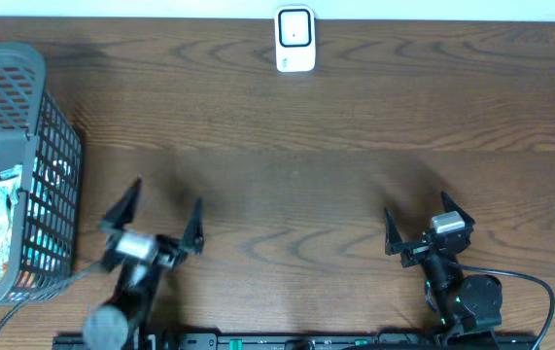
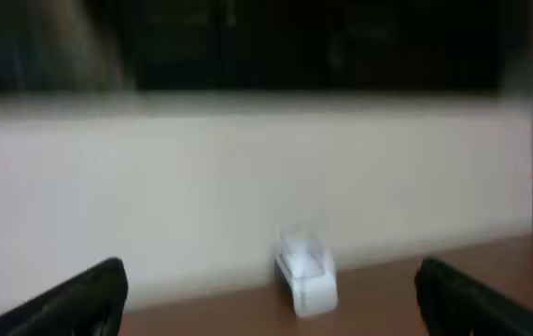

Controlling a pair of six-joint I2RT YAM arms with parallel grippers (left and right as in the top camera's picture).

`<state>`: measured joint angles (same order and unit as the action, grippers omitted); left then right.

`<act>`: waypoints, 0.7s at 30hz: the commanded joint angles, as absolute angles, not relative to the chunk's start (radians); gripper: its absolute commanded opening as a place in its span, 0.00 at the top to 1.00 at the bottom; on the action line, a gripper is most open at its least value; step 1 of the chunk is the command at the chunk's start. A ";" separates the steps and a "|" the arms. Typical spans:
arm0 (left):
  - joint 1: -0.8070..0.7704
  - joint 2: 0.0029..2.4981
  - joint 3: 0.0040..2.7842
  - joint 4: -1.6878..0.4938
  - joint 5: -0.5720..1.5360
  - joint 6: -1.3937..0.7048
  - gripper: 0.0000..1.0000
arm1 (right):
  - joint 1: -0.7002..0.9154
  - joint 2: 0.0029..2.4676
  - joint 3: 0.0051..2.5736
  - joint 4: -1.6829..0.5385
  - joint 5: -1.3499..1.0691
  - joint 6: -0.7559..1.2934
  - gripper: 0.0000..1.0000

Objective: Scan the item barcode
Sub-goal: 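Reach the left gripper into the grey basket toward the packages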

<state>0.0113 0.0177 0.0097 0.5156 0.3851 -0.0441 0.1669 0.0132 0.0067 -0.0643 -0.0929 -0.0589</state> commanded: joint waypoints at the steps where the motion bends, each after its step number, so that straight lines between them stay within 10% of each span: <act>1: 0.009 0.018 0.072 0.622 0.305 -0.149 0.02 | 0.174 0.011 0.006 -0.068 -0.088 -0.050 0.01; 7: 0.010 0.174 0.366 0.604 0.234 -0.140 0.02 | 0.174 0.011 0.006 -0.068 -0.088 -0.050 0.01; 14: 0.010 0.761 1.193 -0.464 0.264 -0.083 0.02 | 0.174 0.011 0.006 -0.068 -0.088 -0.050 0.01; 21: 0.037 1.122 1.585 -0.655 -0.023 -0.094 0.02 | 0.174 0.011 0.006 -0.068 -0.088 -0.050 0.01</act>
<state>0.0116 1.0168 1.4010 -0.5861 0.2012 -0.0788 0.1669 0.0147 0.0067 -0.0639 -0.0921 -0.0589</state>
